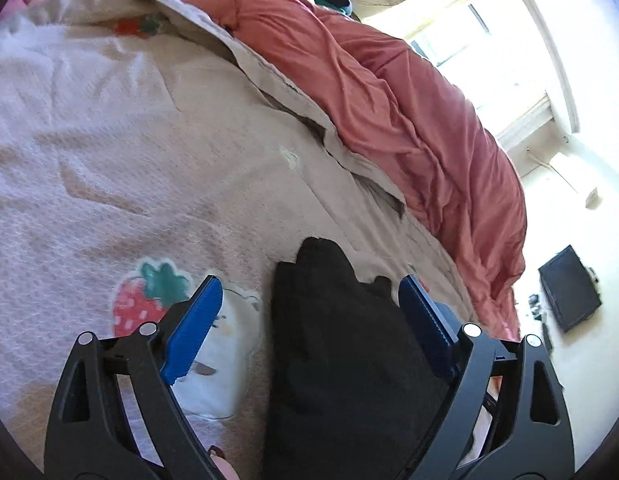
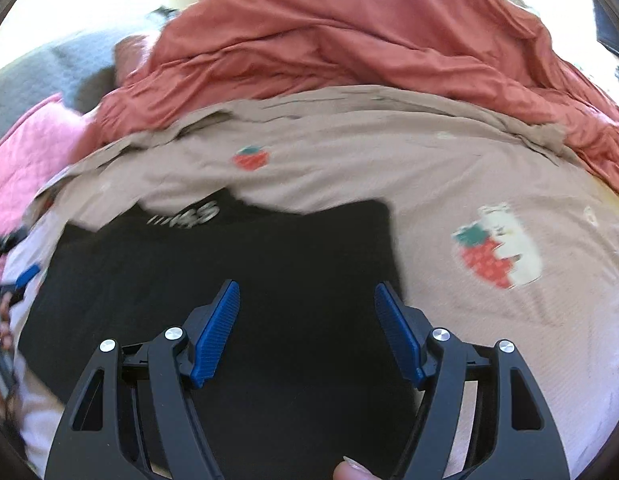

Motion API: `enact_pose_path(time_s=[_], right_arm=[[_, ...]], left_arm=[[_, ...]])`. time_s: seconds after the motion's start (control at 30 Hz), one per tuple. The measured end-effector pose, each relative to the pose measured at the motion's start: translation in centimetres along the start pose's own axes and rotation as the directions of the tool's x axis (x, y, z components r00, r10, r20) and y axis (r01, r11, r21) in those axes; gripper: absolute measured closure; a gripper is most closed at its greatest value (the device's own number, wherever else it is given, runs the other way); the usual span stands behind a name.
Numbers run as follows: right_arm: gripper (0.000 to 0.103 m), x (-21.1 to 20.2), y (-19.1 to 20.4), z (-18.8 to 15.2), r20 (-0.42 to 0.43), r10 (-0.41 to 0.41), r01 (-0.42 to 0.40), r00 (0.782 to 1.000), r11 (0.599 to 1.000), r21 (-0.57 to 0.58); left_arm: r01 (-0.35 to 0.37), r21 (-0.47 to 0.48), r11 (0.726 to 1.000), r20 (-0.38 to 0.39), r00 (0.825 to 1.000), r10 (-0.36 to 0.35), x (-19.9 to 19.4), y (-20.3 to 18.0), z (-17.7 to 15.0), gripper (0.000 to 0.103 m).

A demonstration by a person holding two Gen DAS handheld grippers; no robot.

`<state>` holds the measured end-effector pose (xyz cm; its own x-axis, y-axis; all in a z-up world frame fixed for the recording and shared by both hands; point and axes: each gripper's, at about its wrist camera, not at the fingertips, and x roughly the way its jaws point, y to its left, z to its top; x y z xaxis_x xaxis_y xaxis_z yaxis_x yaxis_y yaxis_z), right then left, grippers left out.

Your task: Fold small clothes

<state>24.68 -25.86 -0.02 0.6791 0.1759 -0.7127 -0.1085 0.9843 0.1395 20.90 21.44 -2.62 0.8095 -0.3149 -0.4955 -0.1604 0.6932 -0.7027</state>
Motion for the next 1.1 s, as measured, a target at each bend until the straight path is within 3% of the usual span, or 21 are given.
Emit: enact_pose_path(time_s=[0.2, 0.33, 0.47, 0.5, 0.57, 0.6, 0.67, 0.9, 1.1], right_arm=[[0.035, 3.0, -3.1, 2.8, -0.037, -0.07, 0.072, 0.997, 0.995, 0.072], [0.051, 5.6, -4.0, 3.1, -0.091, -0.057, 0.067, 0.994, 0.992, 0.109], [0.065, 6.7, -4.5, 2.9, -0.102, 0.011, 0.004, 0.995, 0.989, 0.145], [0.073, 6.6, -4.3, 2.8, -0.099, 0.022, -0.008, 0.995, 0.99, 0.139], [0.083, 6.2, -3.6, 2.7, -0.085, 0.008, 0.0, 0.996, 0.995, 0.101], [0.09, 5.8, -3.4, 2.7, -0.074, 0.003, 0.004, 0.997, 0.996, 0.091], [0.093, 5.1, -3.3, 2.8, -0.048, 0.003, 0.002, 0.999, 0.996, 0.094], [0.095, 2.9, -3.6, 4.1, 0.043, 0.024, -0.029, 0.999, 0.992, 0.121], [0.095, 4.6, -3.7, 4.7, 0.026, 0.024, -0.027, 0.999, 0.992, 0.124]], left_arm=[[-0.061, 0.17, 0.984, -0.037, 0.997, 0.068, 1.8, -3.0, -0.9, 0.021], [-0.096, 0.22, 0.971, -0.066, 0.991, 0.113, 3.1, -3.6, -1.2, 0.021], [-0.14, 0.206, 0.969, -0.102, 0.981, 0.163, 4.5, -2.9, -1.1, 0.021], [-0.147, 0.202, 0.968, -0.109, 0.979, 0.171, 4.8, -2.8, -1.1, 0.024], [-0.131, 0.211, 0.969, -0.12, 0.98, 0.159, 4.9, -2.8, -1.1, 0.055], [-0.136, 0.233, 0.963, -0.125, 0.978, 0.168, 5.1, -3.1, -1.2, 0.063], [-0.165, 0.271, 0.948, -0.12, 0.972, 0.203, 5.2, -3.4, -1.5, 0.088], [-0.149, 0.334, 0.931, -0.026, 0.986, 0.167, 3.1, -5.3, -1.1, 0.094], [-0.163, 0.319, 0.934, 0.054, 0.987, 0.154, 1.9, -5.4, -0.4, 0.097]])
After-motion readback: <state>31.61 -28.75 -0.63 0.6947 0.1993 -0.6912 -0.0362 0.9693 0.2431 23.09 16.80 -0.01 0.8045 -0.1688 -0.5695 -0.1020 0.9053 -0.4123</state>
